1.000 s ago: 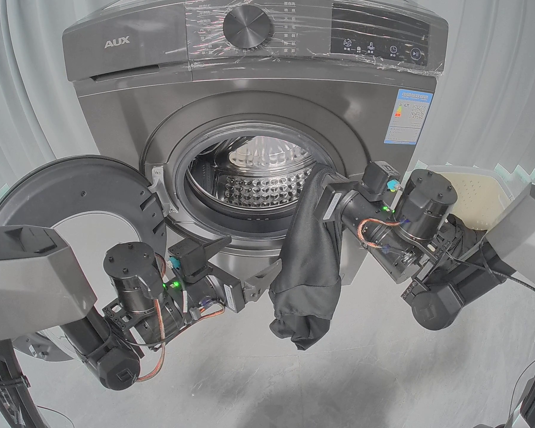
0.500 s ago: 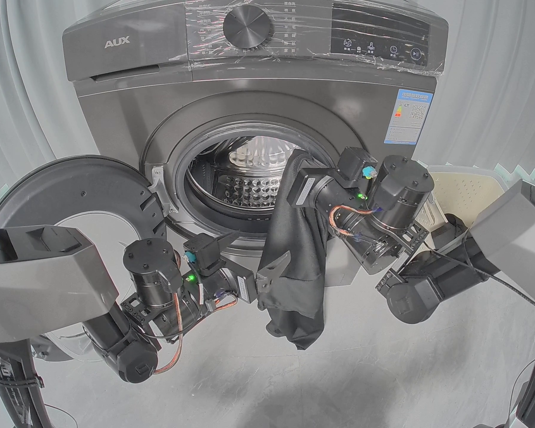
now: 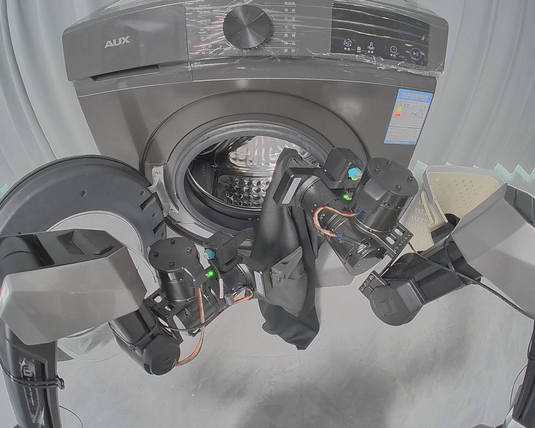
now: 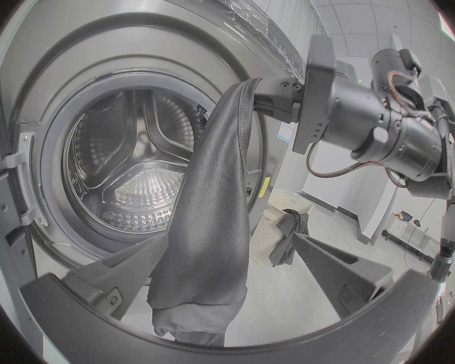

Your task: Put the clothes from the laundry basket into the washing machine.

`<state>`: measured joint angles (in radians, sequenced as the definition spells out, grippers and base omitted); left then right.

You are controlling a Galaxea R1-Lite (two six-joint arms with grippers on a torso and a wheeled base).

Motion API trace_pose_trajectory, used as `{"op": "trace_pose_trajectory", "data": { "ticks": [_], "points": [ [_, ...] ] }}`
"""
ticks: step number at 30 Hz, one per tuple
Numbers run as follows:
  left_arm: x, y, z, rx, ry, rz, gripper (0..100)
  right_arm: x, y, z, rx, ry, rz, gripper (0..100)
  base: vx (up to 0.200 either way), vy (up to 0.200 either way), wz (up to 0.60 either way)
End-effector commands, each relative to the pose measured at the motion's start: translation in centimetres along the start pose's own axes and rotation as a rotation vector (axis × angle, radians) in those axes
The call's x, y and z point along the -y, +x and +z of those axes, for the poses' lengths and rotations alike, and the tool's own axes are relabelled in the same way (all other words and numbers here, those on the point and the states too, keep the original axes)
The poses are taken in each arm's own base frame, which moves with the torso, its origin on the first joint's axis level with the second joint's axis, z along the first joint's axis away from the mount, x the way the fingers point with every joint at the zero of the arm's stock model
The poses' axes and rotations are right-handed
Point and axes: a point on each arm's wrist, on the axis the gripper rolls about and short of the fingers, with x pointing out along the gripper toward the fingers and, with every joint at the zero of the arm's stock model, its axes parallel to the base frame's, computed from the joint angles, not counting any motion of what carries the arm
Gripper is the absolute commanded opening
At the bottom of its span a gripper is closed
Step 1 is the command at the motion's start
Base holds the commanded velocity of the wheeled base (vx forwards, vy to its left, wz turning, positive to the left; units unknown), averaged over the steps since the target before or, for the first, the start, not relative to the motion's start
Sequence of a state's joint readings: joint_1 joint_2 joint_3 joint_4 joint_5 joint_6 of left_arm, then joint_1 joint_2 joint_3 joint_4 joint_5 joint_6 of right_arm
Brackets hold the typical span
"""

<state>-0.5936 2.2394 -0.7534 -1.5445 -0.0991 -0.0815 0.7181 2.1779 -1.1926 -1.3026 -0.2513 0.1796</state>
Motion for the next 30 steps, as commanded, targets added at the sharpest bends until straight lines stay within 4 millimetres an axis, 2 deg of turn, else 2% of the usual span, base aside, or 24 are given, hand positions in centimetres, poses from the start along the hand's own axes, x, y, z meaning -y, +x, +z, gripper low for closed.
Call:
{"op": "trace_pose_trajectory", "data": {
  "ticks": [1,11,22,23,30],
  "points": [
    [-0.3,1.1,-1.5,-0.014,-0.001,0.019,100,-0.1,0.0,-0.3,-0.005,0.000,0.003,0,0.000,0.000,0.00],
    [-1.0,3.0,-3.1,0.001,0.002,0.076,100,-1.1,-0.3,-0.3,0.007,0.013,0.026,0,0.000,0.000,0.00],
    [-1.5,3.3,-3.8,-0.006,0.002,0.103,100,-1.0,-0.4,-0.5,0.014,0.015,0.027,0,0.000,0.000,0.00],
    [-1.5,3.3,-3.9,-0.007,0.002,0.106,0,-1.0,-0.4,-0.5,0.014,0.015,0.027,0,0.000,0.000,0.00],
    [-1.5,3.3,-3.5,0.008,0.001,0.114,0,-0.3,-0.5,-0.7,0.013,0.005,0.014,0,0.000,0.000,0.00]
  ]
}}
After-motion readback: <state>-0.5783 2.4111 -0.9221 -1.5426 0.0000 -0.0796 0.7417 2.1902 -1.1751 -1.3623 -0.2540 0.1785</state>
